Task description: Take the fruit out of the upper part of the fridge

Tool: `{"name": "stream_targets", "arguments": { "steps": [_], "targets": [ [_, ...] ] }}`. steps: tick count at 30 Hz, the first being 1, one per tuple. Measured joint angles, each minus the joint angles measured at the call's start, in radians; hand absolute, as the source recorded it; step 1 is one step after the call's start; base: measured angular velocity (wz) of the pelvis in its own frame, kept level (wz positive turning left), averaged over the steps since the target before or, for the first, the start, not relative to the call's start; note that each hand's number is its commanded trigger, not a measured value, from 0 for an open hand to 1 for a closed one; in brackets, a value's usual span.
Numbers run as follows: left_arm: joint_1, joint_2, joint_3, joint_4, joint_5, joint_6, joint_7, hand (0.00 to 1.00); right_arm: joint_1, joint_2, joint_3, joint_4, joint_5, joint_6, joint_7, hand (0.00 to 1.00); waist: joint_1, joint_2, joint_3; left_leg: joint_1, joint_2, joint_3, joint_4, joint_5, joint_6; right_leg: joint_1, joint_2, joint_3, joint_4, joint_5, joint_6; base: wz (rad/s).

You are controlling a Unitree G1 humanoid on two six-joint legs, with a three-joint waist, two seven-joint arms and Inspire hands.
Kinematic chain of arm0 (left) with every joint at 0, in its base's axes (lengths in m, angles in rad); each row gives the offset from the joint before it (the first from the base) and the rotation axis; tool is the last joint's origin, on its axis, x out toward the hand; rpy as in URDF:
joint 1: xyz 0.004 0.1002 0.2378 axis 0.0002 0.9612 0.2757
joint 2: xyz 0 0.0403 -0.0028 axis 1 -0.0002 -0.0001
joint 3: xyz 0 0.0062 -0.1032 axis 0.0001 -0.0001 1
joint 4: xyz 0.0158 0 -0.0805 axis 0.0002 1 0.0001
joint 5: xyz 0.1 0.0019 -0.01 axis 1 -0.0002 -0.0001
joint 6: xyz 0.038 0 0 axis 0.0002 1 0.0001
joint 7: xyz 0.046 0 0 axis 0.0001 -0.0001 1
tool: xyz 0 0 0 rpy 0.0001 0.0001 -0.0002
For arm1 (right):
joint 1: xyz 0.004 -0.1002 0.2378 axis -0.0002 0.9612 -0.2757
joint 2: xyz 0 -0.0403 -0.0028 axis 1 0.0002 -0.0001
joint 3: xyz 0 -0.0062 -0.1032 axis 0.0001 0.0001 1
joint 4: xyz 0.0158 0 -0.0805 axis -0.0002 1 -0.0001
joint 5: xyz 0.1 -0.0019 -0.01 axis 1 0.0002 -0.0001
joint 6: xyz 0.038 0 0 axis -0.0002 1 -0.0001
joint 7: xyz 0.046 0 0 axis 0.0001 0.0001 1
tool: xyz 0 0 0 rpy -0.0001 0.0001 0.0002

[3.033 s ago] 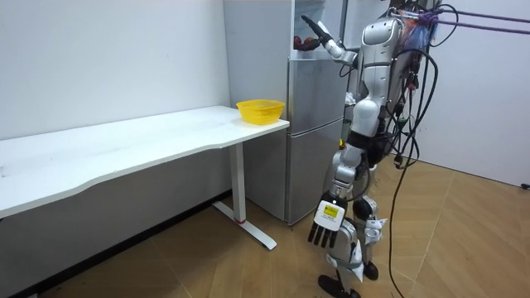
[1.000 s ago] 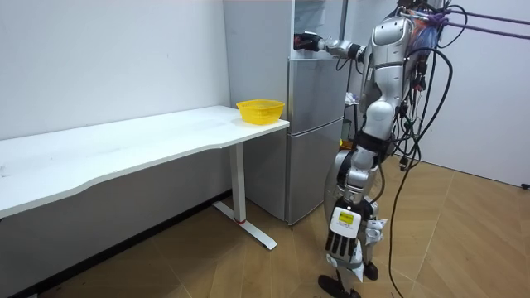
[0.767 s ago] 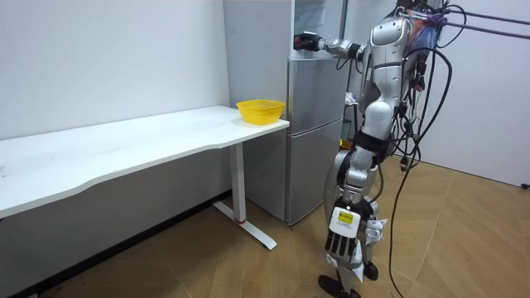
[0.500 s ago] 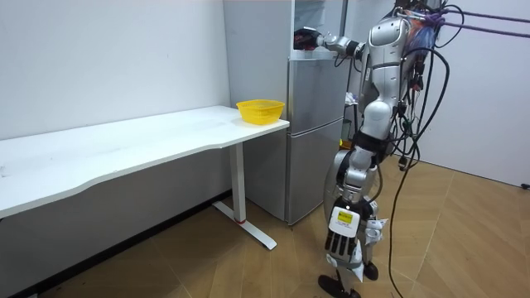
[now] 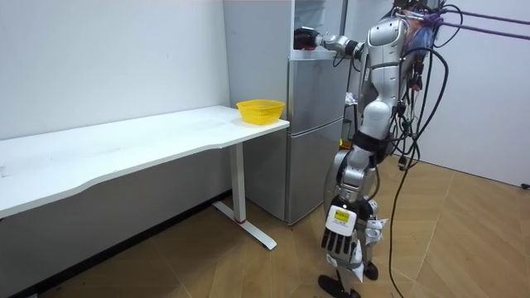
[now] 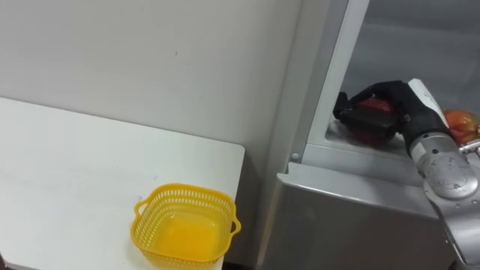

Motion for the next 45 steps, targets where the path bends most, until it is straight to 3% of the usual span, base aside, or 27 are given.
{"name": "stream_targets", "arguments": {
  "steps": [5, 6, 11, 14, 17, 21, 25, 29, 35, 39, 45],
  "targets": [
    [-0.006, 0.000, 0.000, 0.000, -0.001, -0.006, 0.006, 0.00, 0.003, 0.000, 0.000, -0.031, 0.022, 0.001, -0.024, 1.00, -0.002, 0.008, 0.0055, -0.002, -0.001, 0.000, 0.002, 0.000, 0.000, 0.000, 0.000, 0.001, 0.000, 0.000, 0.000, 0.00],
    [-0.005, 0.000, 0.004, 0.001, -0.001, -0.010, 0.006, 0.00, 0.004, 0.000, 0.000, -0.056, 0.002, 0.009, -0.036, 1.00, -0.019, 0.009, 0.0060, -0.006, -0.001, 0.001, 0.002, 0.000, 0.000, -0.003, 0.001, 0.001, 0.000, 0.000, 0.000, 0.00],
    [-0.002, 0.000, 0.017, 0.002, -0.009, -0.013, 0.033, 0.00, 0.033, 0.000, -0.008, -0.203, -0.034, 0.016, -0.128, 1.00, -0.046, 0.019, -0.0011, -0.014, -0.001, 0.004, 0.007, 0.001, 0.000, -0.012, 0.000, 0.002, 0.001, 0.000, 0.000, 0.00],
    [-0.010, -0.006, 0.015, 0.009, -0.011, -0.034, 0.056, 0.00, 0.072, 0.022, -0.015, -0.262, -0.049, -0.001, -0.200, 1.00, -0.042, 0.026, 0.0023, -0.001, -0.001, 0.009, 0.007, 0.001, 0.000, -0.006, 0.000, 0.006, 0.000, 0.000, 0.000, -0.04],
    [-0.022, -0.017, 0.008, 0.014, -0.038, -0.053, 0.069, 0.00, 0.167, 0.055, -0.045, -0.371, -0.060, -0.029, -0.271, 1.00, -0.045, 0.037, 0.0063, 0.000, -0.001, 0.009, 0.007, 0.001, 0.000, -0.007, 0.000, 0.010, 0.000, 0.000, 0.001, -0.02],
    [-0.019, -0.044, -0.004, 0.022, -0.072, -0.075, 0.082, 0.00, 0.217, 0.072, -0.047, -0.476, -0.112, -0.060, -0.353, 1.00, -0.051, 0.069, 0.0144, -0.001, 0.004, 0.017, 0.001, 0.000, 0.002, -0.010, -0.001, 0.024, 0.005, 0.002, 0.002, -0.08],
    [-0.023, -0.050, -0.005, 0.047, -0.075, -0.088, 0.092, 0.00, 0.258, 0.078, -0.055, -0.548, -0.205, -0.092, -0.440, 1.00, -0.056, 0.093, 0.0062, 0.008, 0.002, 0.020, -0.003, 0.000, 0.002, -0.011, -0.003, 0.028, 0.016, 0.001, 0.002, -0.04],
    [-0.034, -0.054, -0.011, 0.062, -0.090, -0.101, 0.091, 0.00, 0.302, 0.119, -0.086, -0.640, -0.260, -0.103, -0.487, 1.00, -0.059, 0.090, 0.0072, 0.012, 0.001, 0.026, -0.005, 0.001, 0.001, -0.009, 0.000, 0.032, 0.014, 0.001, 0.002, -0.04],
    [-0.049, -0.054, -0.045, 0.091, -0.090, -0.139, 0.088, 0.00, 0.403, 0.165, -0.097, -0.764, -0.396, -0.212, -0.543, 1.00, -0.058, 0.075, 0.0017, 0.018, 0.000, 0.034, -0.004, 0.001, 0.001, -0.001, 0.001, 0.034, 0.001, 0.001, 0.003, -0.02],
    [-0.072, -0.054, -0.044, 0.111, -0.091, -0.156, 0.087, 0.00, 0.432, 0.170, -0.094, -0.797, -0.459, -0.246, -0.533, 1.00, -0.053, 0.072, 0.0061, 0.019, 0.001, 0.035, -0.005, 0.001, 0.001, 0.001, 0.002, 0.035, 0.000, 0.001, 0.003, 0.00],
    [-0.094, -0.057, -0.047, 0.126, -0.099, -0.165, 0.087, 0.00, 0.452, 0.191, -0.032, -0.879, -0.516, -0.248, -0.520, 1.00, -0.036, 0.063, 0.0076, 0.030, 0.001, 0.036, -0.023, 0.001, 0.001, 0.001, 0.005, 0.044, 0.000, 0.001, 0.003, -0.04]
  ]
}}
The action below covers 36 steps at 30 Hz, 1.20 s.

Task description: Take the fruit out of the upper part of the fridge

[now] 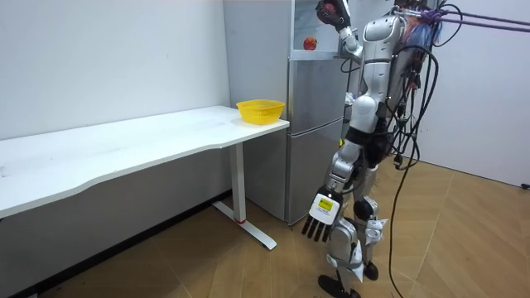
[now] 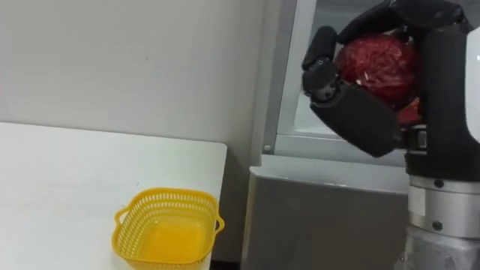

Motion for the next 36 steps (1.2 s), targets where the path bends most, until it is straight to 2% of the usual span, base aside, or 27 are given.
{"name": "stream_targets", "arguments": {
  "steps": [6, 14, 17, 22, 28, 36],
  "targets": [
    [-0.030, 0.008, -0.026, 0.048, -0.008, -0.009, -0.011, 0.00, -0.002, 0.006, 0.097, -0.024, -0.108, -0.016, 0.045, 1.00, 0.044, -0.013, 0.0038, 0.003, 0.001, -0.004, -0.006, 0.000, 0.000, 0.000, 0.001, 0.001, 0.000, 0.000, 0.000, -0.01],
    [-0.040, 0.013, -0.045, 0.084, -0.007, -0.018, -0.028, 0.00, -0.029, 0.010, 0.195, -0.022, -0.182, -0.045, 0.114, 1.00, 0.073, -0.015, 0.0078, 0.003, -0.001, -0.020, -0.007, 0.000, 0.000, 0.006, 0.000, -0.012, -0.002, 0.000, 0.000, 0.05],
    [-0.031, 0.014, -0.033, 0.086, 0.014, -0.018, -0.032, 0.00, -0.028, 0.026, 0.209, -0.020, -0.259, -0.041, 0.157, 1.00, 0.086, -0.021, 0.0124, -0.005, -0.002, -0.029, -0.006, 0.000, -0.001, 0.002, 0.000, -0.017, -0.002, 0.000, 0.000, 0.05],
    [-0.031, 0.023, -0.036, 0.093, 0.034, -0.011, -0.047, 0.00, -0.029, 0.094, 0.249, 0.015, -0.321, -0.038, 0.174, 1.00, 0.118, -0.036, 0.0129, -0.015, -0.002, -0.039, -0.006, 0.002, -0.002, -0.002, -0.001, -0.040, -0.001, 0.000, 0.000, 0.07],
    [-0.025, 0.028, -0.045, 0.088, 0.083, -0.001, -0.052, 0.00, -0.030, 0.099, 0.266, 0.115, -0.326, -0.039, 0.174, 1.00, 0.153, -0.050, 0.0130, -0.013, -0.006, -0.062, -0.005, 0.002, -0.001, 0.010, -0.006, -0.069, -0.001, 0.001, 0.001, 0.13],
    [-0.013, 0.027, -0.056, 0.071, 0.149, 0.013, -0.072, 0.00, -0.064, 0.102, 0.319, 0.263, -0.338, -0.017, 0.223, 1.00, 0.181, -0.043, 0.0182, -0.019, -0.006, -0.068, -0.004, 0.003, -0.002, 0.008, -0.006, -0.071, -0.002, -0.001, 0.003, 0.01]
  ]
}}
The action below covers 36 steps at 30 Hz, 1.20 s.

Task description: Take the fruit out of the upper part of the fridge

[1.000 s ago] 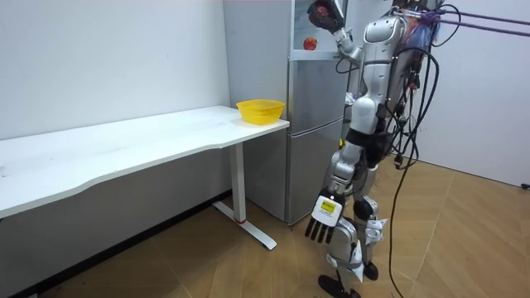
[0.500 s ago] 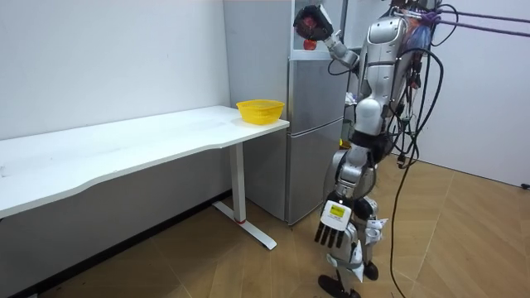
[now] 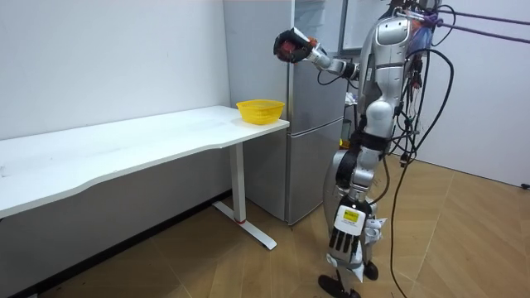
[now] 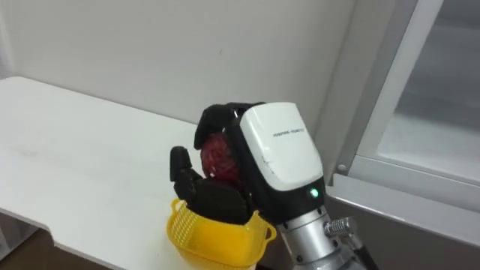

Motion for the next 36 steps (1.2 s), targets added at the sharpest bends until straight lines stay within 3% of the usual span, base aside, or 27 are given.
{"name": "stream_targets", "arguments": {
  "steps": [6, 8, 10, 18, 24, 28, 36],
  "targets": [
    [0.006, 0.000, -0.009, -0.016, 0.005, 0.013, -0.018, 0.00, -0.012, -0.001, 0.022, 0.059, -0.026, 0.005, 0.000, 1.00, 0.000, 0.000, 0.0000, -0.016, -0.002, -0.011, 0.011, 0.000, 0.000, -0.003, -0.001, -0.017, 0.000, 0.000, 0.000, 0.07],
    [-0.001, 0.001, -0.010, -0.031, 0.024, 0.014, -0.017, 0.00, -0.029, -0.002, 0.047, 0.118, -0.029, 0.026, 0.001, 1.00, 0.001, 0.000, 0.0000, -0.022, -0.004, -0.019, 0.017, 0.000, 0.000, -0.003, -0.002, -0.023, 0.000, 0.000, 0.000, 0.15],
    [-0.016, 0.003, -0.010, -0.030, 0.046, 0.021, -0.019, 0.00, -0.033, -0.004, 0.063, 0.201, -0.029, 0.035, 0.002, 1.00, 0.024, -0.001, -0.0007, -0.034, -0.005, -0.024, 0.024, 0.000, 0.000, -0.010, -0.002, -0.026, 0.000, 0.000, 0.001, 0.05],
    [-0.010, 0.004, -0.008, -0.029, 0.063, 0.036, -0.036, 0.00, -0.034, -0.003, 0.073, 0.353, -0.028, 0.062, 0.003, 1.00, 0.053, -0.012, -0.0076, -0.051, -0.014, -0.045, 0.032, 0.002, 0.003, -0.017, -0.007, -0.026, 0.000, -0.001, 0.002, 0.05],
    [-0.008, 0.004, -0.008, -0.030, 0.063, 0.050, -0.035, 0.00, -0.062, 0.017, 0.073, 0.444, -0.024, 0.069, 0.003, 1.00, 0.060, -0.023, -0.0028, -0.052, -0.015, -0.049, 0.034, 0.003, 0.003, -0.015, -0.007, -0.029, 0.000, -0.001, 0.002, 0.02],
    [-0.008, 0.009, -0.007, -0.038, 0.062, 0.052, -0.035, 0.00, -0.070, 0.022, 0.073, 0.489, -0.017, 0.079, 0.002, 1.00, 0.060, -0.028, 0.0001, -0.062, -0.016, -0.053, 0.039, 0.004, 0.003, -0.019, -0.011, -0.053, 0.000, -0.002, 0.003, 0.04],
    [-0.016, 0.014, -0.008, -0.039, 0.059, 0.052, -0.033, 0.00, -0.073, 0.022, 0.073, 0.503, -0.016, 0.093, 0.002, 1.00, 0.059, -0.026, 0.0028, -0.084, -0.016, -0.056, 0.052, 0.004, 0.004, -0.032, -0.012, -0.060, 0.000, -0.002, 0.003, 0.03]
  ]
}}
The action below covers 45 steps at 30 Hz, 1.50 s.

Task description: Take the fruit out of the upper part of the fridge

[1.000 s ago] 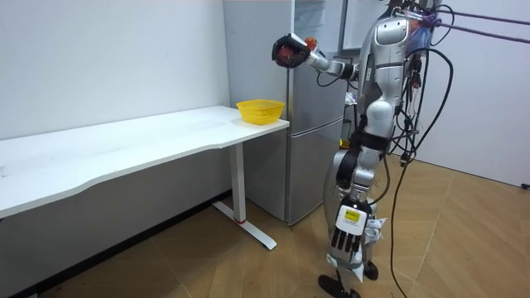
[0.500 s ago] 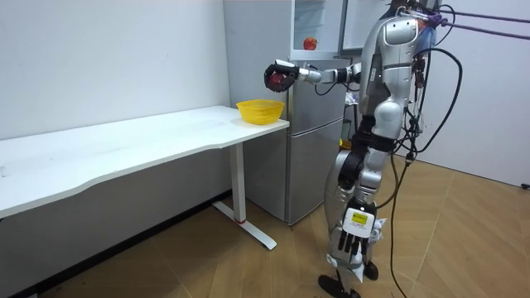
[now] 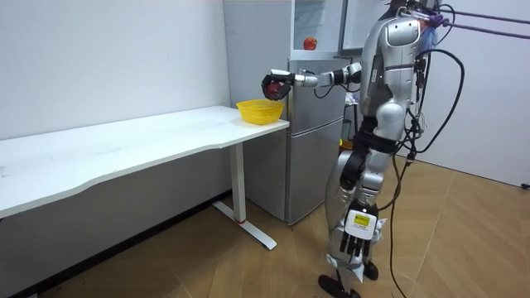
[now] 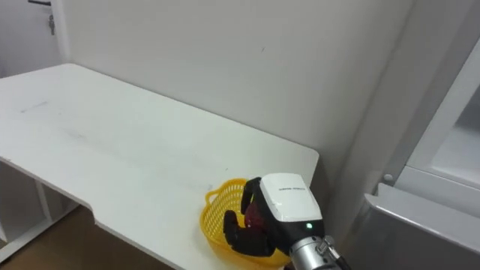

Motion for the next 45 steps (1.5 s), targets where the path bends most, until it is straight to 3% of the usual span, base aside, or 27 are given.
{"name": "stream_targets", "arguments": {
  "steps": [1, 2, 3, 17, 45],
  "targets": [
    [0.002, 0.000, 0.000, 0.000, 0.000, 0.001, -0.001, 0.00, 0.000, 0.000, 0.000, 0.001, 0.000, 0.001, 0.000, 0.87, 0.000, 0.000, 0.0000, -0.005, 0.000, 0.000, 0.002, 0.000, 0.000, -0.003, 0.000, -0.002, 0.000, 0.000, 0.000, 0.00],
    [0.003, 0.000, 0.000, 0.001, 0.000, 0.002, -0.001, 0.00, 0.000, 0.000, 0.000, 0.001, 0.000, 0.004, 0.000, 0.51, 0.000, 0.000, -0.0001, -0.007, 0.000, -0.001, 0.003, 0.000, 0.000, -0.004, 0.000, -0.003, 0.000, 0.000, 0.000, 0.05],
    [0.005, 0.000, 0.000, 0.001, 0.000, 0.004, -0.001, 0.00, 0.000, 0.000, 0.000, 0.001, 0.000, 0.010, 0.000, 0.00, 0.000, 0.000, -0.0001, -0.011, -0.001, -0.001, 0.006, 0.000, 0.000, -0.005, 0.000, -0.005, 0.000, 0.000, 0.000, 0.08],
    [0.006, -0.002, -0.003, -0.003, 0.000, 0.007, -0.001, 0.00, -0.013, 0.000, -0.001, 0.028, 0.038, 0.010, -0.001, 0.00, 0.018, 0.006, 0.0033, -0.026, 0.000, -0.015, 0.031, -0.003, 0.003, -0.007, -0.003, -0.004, 0.002, 0.000, 0.000, 0.01],
    [0.028, -0.020, 0.001, -0.038, 0.001, 0.010, -0.011, 0.00, -0.041, 0.000, -0.022, 0.025, 0.089, 0.007, -0.005, 0.00, 0.016, 0.026, -0.0038, -0.020, 0.000, -0.013, 0.033, -0.003, 0.004, -0.003, -0.004, -0.002, 0.004, 0.000, 0.000, 0.00]
  ]
}}
